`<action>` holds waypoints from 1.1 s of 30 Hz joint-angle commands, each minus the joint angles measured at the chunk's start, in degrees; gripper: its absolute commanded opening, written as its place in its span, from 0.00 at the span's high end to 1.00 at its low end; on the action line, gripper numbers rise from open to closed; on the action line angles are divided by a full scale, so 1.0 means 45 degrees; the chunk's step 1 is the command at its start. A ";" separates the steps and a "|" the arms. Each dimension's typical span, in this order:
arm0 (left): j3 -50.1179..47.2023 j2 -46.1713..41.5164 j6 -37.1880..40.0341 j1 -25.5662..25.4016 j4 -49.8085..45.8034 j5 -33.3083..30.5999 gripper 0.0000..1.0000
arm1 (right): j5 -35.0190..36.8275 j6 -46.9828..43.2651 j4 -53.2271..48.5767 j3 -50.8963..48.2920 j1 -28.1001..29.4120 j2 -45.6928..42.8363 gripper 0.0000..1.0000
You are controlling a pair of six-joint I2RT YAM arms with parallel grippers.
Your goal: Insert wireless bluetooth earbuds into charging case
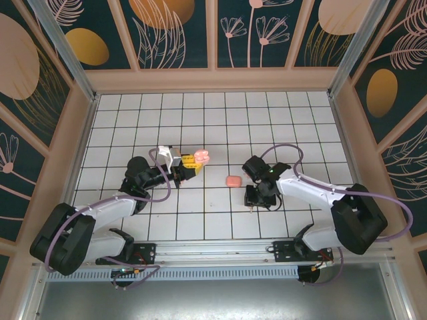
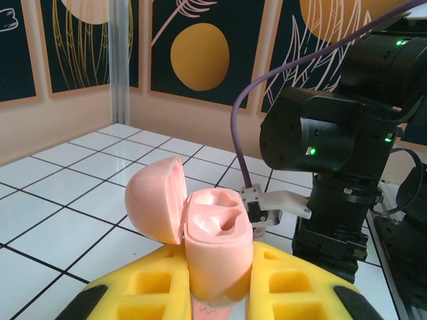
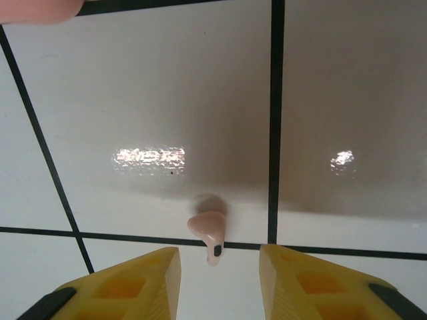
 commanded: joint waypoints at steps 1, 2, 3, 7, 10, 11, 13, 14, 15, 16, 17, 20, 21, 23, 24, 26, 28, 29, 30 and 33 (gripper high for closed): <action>0.0066 -0.0483 0.0402 -0.0126 -0.0373 0.0048 0.88 | 0.0234 -0.0104 0.0372 -0.0138 0.0085 0.0538 0.64; 0.0065 -0.0534 0.0387 -0.0129 -0.0400 0.0026 0.88 | 0.0210 -0.0167 0.0424 -0.0108 0.0084 0.0701 0.65; 0.0084 -0.0553 0.0411 -0.0128 -0.0454 0.0025 0.88 | 0.0171 -0.0237 0.0501 -0.0084 0.0085 0.0859 0.65; 0.0126 -0.0452 0.0425 -0.0127 -0.0540 0.0071 0.88 | 0.0113 -0.0512 0.0710 0.0090 0.0096 0.1406 0.66; 0.0097 -0.0428 0.0406 -0.0128 -0.0589 0.0102 0.88 | 0.0073 -0.0676 0.0786 0.0185 0.0115 0.1798 0.67; 0.0102 -0.0427 0.0397 -0.0128 -0.0583 0.0085 0.88 | 0.0055 -0.0701 0.0755 0.0208 0.0118 0.1920 0.68; 0.0123 -0.0418 0.0421 -0.0131 -0.0617 0.0073 0.88 | 0.0105 -0.0730 0.0578 0.0294 0.0165 0.2082 0.68; 0.0128 -0.0394 0.0416 -0.0128 -0.0657 0.0059 0.88 | 0.0195 -0.0712 0.0509 0.0327 0.0223 0.2139 0.70; 0.0141 -0.0370 0.0417 -0.0128 -0.0658 0.0059 0.88 | 0.0228 -0.0692 0.0444 0.0331 0.0282 0.2153 0.70; 0.0143 -0.0334 0.0419 -0.0141 -0.0679 0.0075 0.88 | 0.0233 -0.0669 0.0385 0.0346 0.0300 0.2170 0.70; 0.0162 -0.0323 0.0416 -0.0146 -0.0684 0.0085 0.88 | 0.0210 -0.0626 0.0325 0.0386 0.0334 0.2160 0.70; 0.0160 -0.0310 0.0416 -0.0147 -0.0732 0.0056 0.88 | 0.0223 -0.0429 0.0113 0.0493 0.0509 0.1996 0.66; 0.0154 -0.0328 0.0416 -0.0147 -0.0749 0.0058 0.88 | 0.0256 -0.0362 0.0042 0.0510 0.0561 0.1926 0.65; 0.0164 -0.0363 0.0414 -0.0147 -0.0759 0.0065 0.88 | 0.0343 -0.0153 -0.0179 0.0580 0.0611 0.1647 0.65; 0.0163 -0.0359 0.0397 -0.0147 -0.0757 0.0065 0.88 | 0.0375 -0.0033 -0.0253 0.0583 0.0613 0.1507 0.64; 0.0173 -0.0361 0.0357 -0.0166 -0.0773 0.0076 0.88 | 0.0404 0.0340 -0.0344 0.0546 0.0613 0.1038 0.63; 0.0145 -0.0368 0.0377 -0.0176 -0.0742 0.0050 0.88 | 0.0394 0.0754 -0.0364 0.0514 0.0613 0.0538 0.62; 0.0109 -0.0318 0.0377 -0.0178 -0.0636 0.0045 0.88 | 0.0404 0.0988 -0.0389 0.0526 0.0613 0.0278 0.61; 0.0087 -0.0252 0.0343 -0.0179 -0.0550 0.0060 0.88 | 0.0421 0.1191 -0.0424 0.0496 0.0613 0.0044 0.61; 0.0124 0.0120 0.0137 -0.0225 -0.0188 0.0188 0.89 | 0.0424 0.1951 -0.0524 0.0343 0.0613 -0.0696 0.60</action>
